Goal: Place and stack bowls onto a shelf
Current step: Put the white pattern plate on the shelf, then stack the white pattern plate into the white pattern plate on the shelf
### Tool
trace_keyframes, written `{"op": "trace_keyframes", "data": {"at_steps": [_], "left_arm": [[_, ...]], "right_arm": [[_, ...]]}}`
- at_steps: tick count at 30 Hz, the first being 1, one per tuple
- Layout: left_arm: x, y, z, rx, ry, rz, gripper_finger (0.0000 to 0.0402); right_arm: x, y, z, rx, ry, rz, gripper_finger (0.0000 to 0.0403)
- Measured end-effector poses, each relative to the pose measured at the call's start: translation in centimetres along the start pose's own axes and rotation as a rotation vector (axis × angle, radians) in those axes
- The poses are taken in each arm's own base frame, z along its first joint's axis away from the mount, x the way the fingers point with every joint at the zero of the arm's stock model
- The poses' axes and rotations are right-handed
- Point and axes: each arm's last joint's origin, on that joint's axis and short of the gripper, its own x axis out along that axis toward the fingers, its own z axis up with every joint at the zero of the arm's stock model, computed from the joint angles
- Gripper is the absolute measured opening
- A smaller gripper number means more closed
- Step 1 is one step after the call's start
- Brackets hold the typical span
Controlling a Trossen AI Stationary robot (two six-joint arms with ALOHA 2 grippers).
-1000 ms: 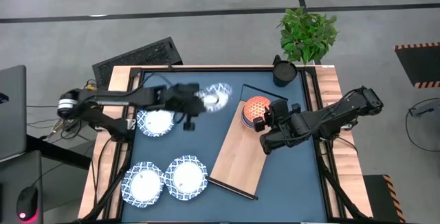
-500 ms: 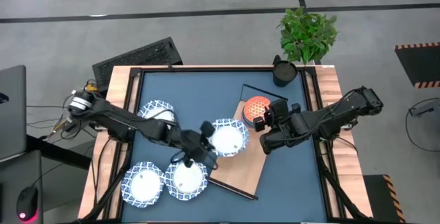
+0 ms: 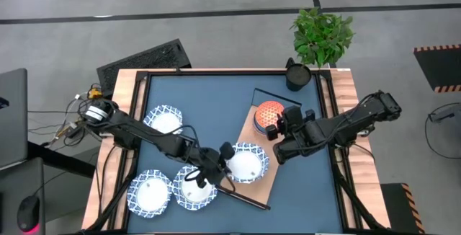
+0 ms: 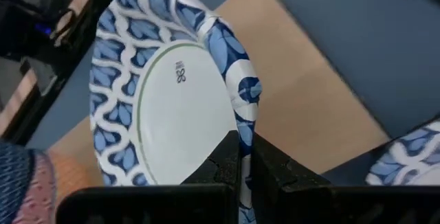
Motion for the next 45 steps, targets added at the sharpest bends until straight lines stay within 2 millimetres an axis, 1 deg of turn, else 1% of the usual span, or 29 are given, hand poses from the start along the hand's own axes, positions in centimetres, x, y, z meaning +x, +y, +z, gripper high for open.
{"op": "trace_keyframes", "data": {"at_steps": [4,6,15,19,21,26,30,34,36,38,43,45], "left_arm": [[0.0,-0.1,0.1,0.020,-0.026,-0.025,0.0001],[0.0,-0.1,0.1,0.047,-0.038,-0.041,0.0010],[0.0,-0.1,0.4,0.129,-0.078,-0.048,0.0098],[0.1,0.2,0.5,0.124,-0.104,-0.022,0.0121],[0.9,0.3,0.3,0.111,-0.112,-0.010,0.0125],[2.6,-0.1,-0.7,0.075,-0.111,-0.088,0.0125],[2.5,0.7,-0.8,0.048,-0.146,-0.062,0.0125],[2.6,1.4,-1.2,0.062,-0.088,0.022,0.0126],[2.1,1.5,-1.1,0.079,-0.050,0.063,0.0126],[1.1,1.7,-0.5,0.097,-0.049,0.103,0.0128],[-2.6,3.0,1.1,0.086,-0.112,0.211,0.0136],[-4.1,3.4,1.2,0.045,-0.070,0.272,0.0137]], "right_arm": [[0.0,0.0,-0.1,0.005,0.008,0.003,0.0102],[0.0,0.1,-0.1,0.005,0.022,0.004,0.0102],[0.0,0.2,-0.1,0.026,0.029,0.018,0.0102],[0.0,0.3,-0.1,0.031,0.029,0.021,0.0102],[0.0,0.3,-0.1,0.035,0.029,0.025,0.0102],[0.0,0.4,-0.1,0.039,0.037,0.031,0.0102],[-0.1,0.4,-0.2,0.033,0.055,0.034,0.0102],[-0.2,0.5,-0.3,0.011,0.058,0.046,0.0102],[-0.4,0.5,-0.5,-0.001,0.063,0.052,0.0102],[-0.7,0.6,-0.7,-0.023,0.063,0.063,0.0102],[-1.2,0.6,-1.0,-0.040,0.063,0.082,0.0102],[-1.3,0.6,-1.0,-0.043,0.062,0.084,0.0102]]}}
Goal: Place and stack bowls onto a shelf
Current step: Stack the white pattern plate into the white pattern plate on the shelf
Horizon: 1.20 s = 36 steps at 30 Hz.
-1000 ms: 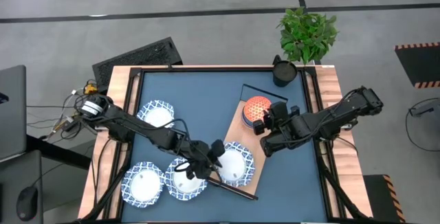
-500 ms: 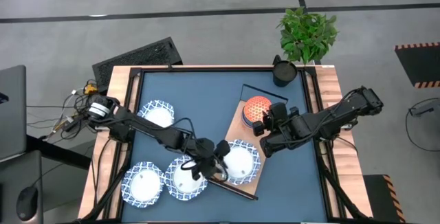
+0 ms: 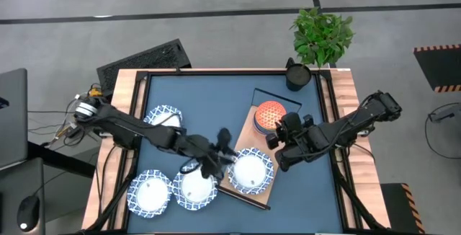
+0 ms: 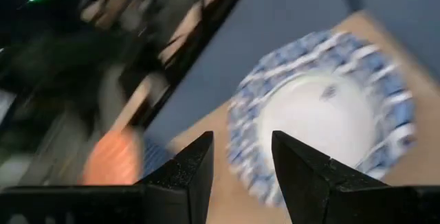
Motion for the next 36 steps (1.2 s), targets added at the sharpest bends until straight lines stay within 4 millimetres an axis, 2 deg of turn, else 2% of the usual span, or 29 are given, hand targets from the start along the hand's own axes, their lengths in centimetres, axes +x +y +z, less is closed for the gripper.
{"op": "trace_keyframes", "data": {"at_steps": [3,6,9,13,21,26,31,36], "left_arm": [[-2.9,1.3,-0.2,-0.057,0.139,0.109,0.0137],[-6.4,2.4,-1.2,-0.217,0.265,0.165,0.0138],[-9.1,2.5,-2.8,-0.422,0.382,0.132,0.0138],[-11.3,0.8,-5.1,-0.587,0.587,0.082,0.0138],[-11.1,-4.4,-10.2,-0.709,0.825,0.068,0.0138],[-10.9,-6.9,-12.6,-0.802,0.916,0.084,0.0138],[-11.0,-8.4,-14.0,-0.870,0.974,0.087,0.0138],[-10.9,-8.6,-14.2,-0.910,0.974,0.106,0.0138]], "right_arm": [[-0.1,0.0,-0.1,-0.003,-0.002,0.003,0.0102],[-0.2,0.0,-0.1,-0.005,-0.002,0.006,0.0102],[-0.2,0.0,-0.1,-0.005,-0.006,0.005,0.0102],[0.1,0.0,0.1,-0.005,-0.008,-0.006,0.0102],[0.5,-0.1,0.4,0.004,-0.009,-0.021,0.0102],[0.5,-0.1,0.4,0.002,-0.009,-0.021,0.0102],[0.5,-0.1,0.4,0.002,-0.009,-0.021,0.0102],[0.5,-0.1,0.4,0.002,-0.008,-0.021,0.0102]]}}
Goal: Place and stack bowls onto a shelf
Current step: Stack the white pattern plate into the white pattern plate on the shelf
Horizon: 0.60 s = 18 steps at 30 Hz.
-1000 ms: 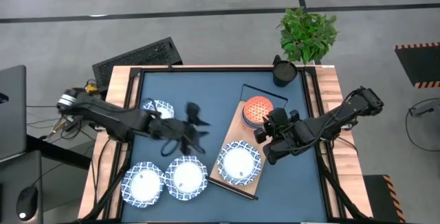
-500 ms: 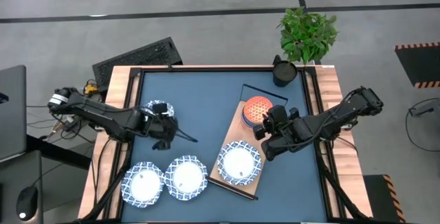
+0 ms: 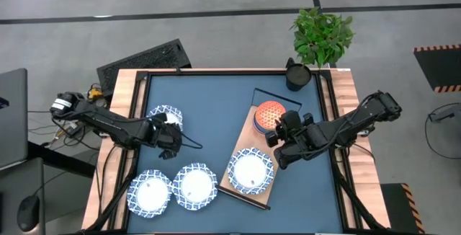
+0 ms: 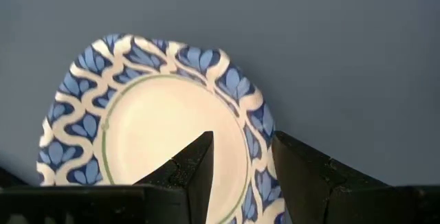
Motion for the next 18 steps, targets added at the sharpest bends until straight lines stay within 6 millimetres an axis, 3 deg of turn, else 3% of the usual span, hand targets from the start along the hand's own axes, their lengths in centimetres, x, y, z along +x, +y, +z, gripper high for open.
{"op": "trace_keyframes", "data": {"at_steps": [9,18], "left_arm": [[1.3,-0.5,-1.0,-0.055,0.073,-0.111,0.0138],[2.4,-0.3,-2.4,-0.136,0.102,-0.047,0.0130]], "right_arm": [[0.0,0.0,0.0,0.002,0.001,0.000,0.0102],[0.0,0.0,0.0,0.002,0.001,0.000,0.0102]]}}
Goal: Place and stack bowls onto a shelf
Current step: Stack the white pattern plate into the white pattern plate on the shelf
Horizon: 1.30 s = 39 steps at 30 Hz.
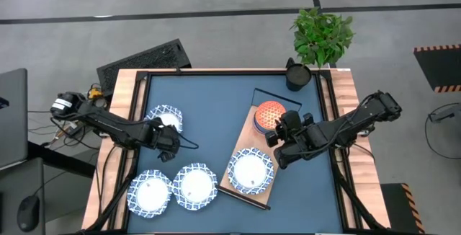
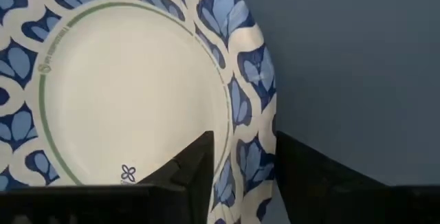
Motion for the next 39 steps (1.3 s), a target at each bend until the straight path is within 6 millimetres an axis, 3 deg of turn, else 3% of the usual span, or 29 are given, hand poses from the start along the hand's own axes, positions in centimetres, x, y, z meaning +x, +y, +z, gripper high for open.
{"op": "trace_keyframes", "data": {"at_steps": [3,8,15,19,24,32,39], "left_arm": [[0.1,0.1,-0.1,0.002,0.004,0.008,0.0101],[0.1,0.1,-0.1,0.005,-0.003,0.012,0.0016],[0.0,-0.6,0.9,-0.022,-0.103,-0.056,0.0002],[-1.1,-1.2,2.3,0.000,-0.186,-0.101,0.0001],[-3.9,-1.7,4.8,0.042,-0.309,-0.116,0.0000],[-11.0,-2.9,9.0,0.242,-0.610,-0.166,0.0000],[-15.3,-4.0,10.7,0.389,-0.864,-0.233,0.0000]], "right_arm": [[0.0,0.0,0.0,0.000,0.000,0.000,0.0102],[0.0,0.0,0.0,0.000,0.000,0.000,0.0102],[0.0,0.0,0.0,-0.001,0.000,0.000,0.0102],[0.0,0.0,0.0,-0.001,0.000,0.000,0.0102],[0.0,0.0,0.0,-0.001,0.000,0.000,0.0102],[0.0,0.0,0.0,-0.014,-0.001,0.000,0.0102],[0.0,0.0,0.0,-0.015,-0.001,0.000,0.0102]]}}
